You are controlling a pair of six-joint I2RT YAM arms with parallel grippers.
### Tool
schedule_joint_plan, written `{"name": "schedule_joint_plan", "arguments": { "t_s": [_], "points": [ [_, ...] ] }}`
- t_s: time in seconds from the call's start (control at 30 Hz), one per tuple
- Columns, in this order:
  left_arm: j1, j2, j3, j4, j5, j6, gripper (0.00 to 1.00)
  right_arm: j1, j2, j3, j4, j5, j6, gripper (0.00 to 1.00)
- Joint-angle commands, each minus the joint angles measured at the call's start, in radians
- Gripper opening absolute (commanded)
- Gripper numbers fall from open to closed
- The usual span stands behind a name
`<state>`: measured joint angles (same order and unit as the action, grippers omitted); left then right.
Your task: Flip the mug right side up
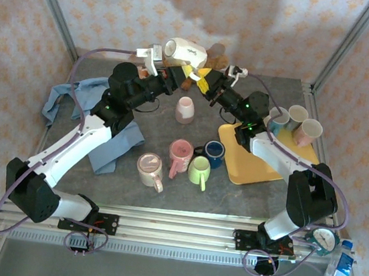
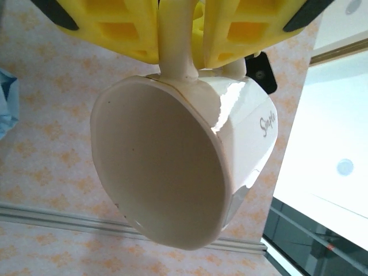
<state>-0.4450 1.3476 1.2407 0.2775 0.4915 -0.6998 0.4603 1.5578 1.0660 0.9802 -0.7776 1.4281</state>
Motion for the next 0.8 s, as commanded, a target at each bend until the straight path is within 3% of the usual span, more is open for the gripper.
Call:
{"name": "schedule_joint_plan", "arguments": {
  "t_s": [0.0,0.43,0.57,0.77],
  "points": [
    [0.005,0.017,-0.019,0.142,-0.008,-0.003,0.0,0.011,-0.04,0.005,0.182,0.005,0.044,0.27],
    [0.005,0.054,-0.054,0.344,0.001,-0.058,0.0,0.016,-0.044,0.008,0.201,0.021,0.091,0.34],
    [-0.004,0.062,-0.093,0.489,-0.025,-0.032,0.0,0.025,-0.043,0.025,0.201,0.025,0.092,0.38],
    [-0.011,0.078,-0.084,0.554,-0.03,-0.01,0.0,0.027,-0.047,0.044,0.198,0.044,0.093,0.44]
  ]
}}
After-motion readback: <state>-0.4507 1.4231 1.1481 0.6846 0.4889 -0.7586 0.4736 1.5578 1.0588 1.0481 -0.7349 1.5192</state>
